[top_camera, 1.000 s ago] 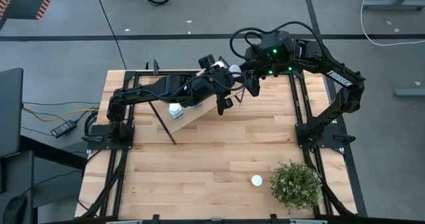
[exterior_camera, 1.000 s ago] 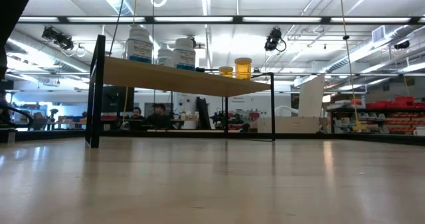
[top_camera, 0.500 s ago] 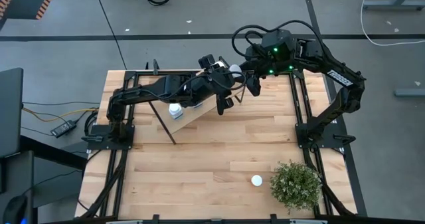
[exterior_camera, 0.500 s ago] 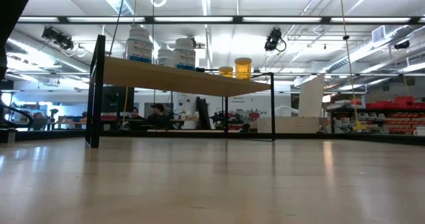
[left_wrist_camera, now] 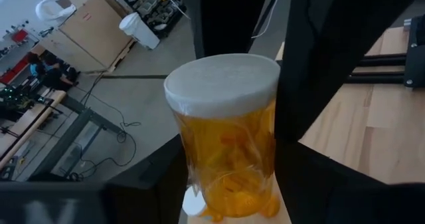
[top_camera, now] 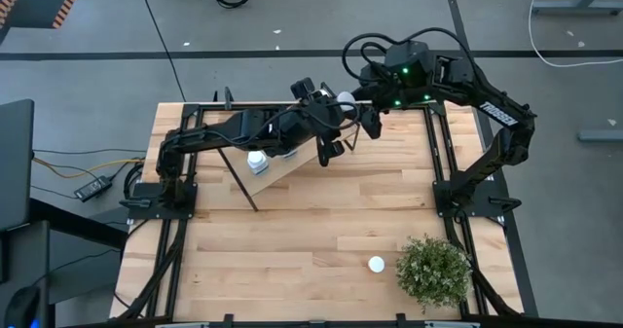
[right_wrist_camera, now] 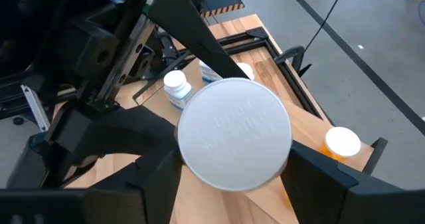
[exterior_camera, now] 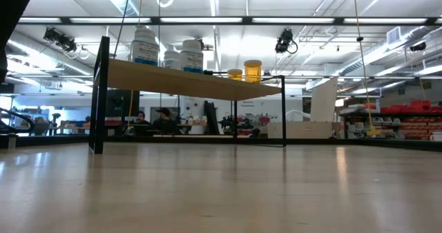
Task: Pick and place medicine bottles onto shelf by color
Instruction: Put the orange pill bottle on the shelf
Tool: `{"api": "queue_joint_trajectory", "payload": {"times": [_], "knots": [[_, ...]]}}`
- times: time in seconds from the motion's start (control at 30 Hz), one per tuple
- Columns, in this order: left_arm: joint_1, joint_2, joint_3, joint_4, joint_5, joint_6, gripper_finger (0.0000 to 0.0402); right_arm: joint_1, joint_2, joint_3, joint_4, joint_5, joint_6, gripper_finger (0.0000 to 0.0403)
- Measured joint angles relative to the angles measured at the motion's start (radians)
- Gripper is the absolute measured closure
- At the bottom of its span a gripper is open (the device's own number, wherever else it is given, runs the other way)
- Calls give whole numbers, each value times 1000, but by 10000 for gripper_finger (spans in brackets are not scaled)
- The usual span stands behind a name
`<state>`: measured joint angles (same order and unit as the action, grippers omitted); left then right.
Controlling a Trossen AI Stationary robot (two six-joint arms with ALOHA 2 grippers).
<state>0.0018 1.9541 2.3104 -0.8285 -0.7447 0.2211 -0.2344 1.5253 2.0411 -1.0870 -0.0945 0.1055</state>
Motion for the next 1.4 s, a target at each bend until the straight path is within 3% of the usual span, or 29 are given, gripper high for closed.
{"api": "queue_joint_trajectory", "payload": {"times": [0.33,0.67,0.9,1.4], "knots": [[1,0,1,14,-1,1,195,1,3,-1,38,39,-12,142],[1,4,0,-11,20,4,192,3,5,-1,90,32,-33,167],[0,4,0,-17,16,5,200,3,5,-1,74,37,-27,188],[-5,3,-4,-16,-50,109,211,2,0,-16,-18,29,-13,174]]}}
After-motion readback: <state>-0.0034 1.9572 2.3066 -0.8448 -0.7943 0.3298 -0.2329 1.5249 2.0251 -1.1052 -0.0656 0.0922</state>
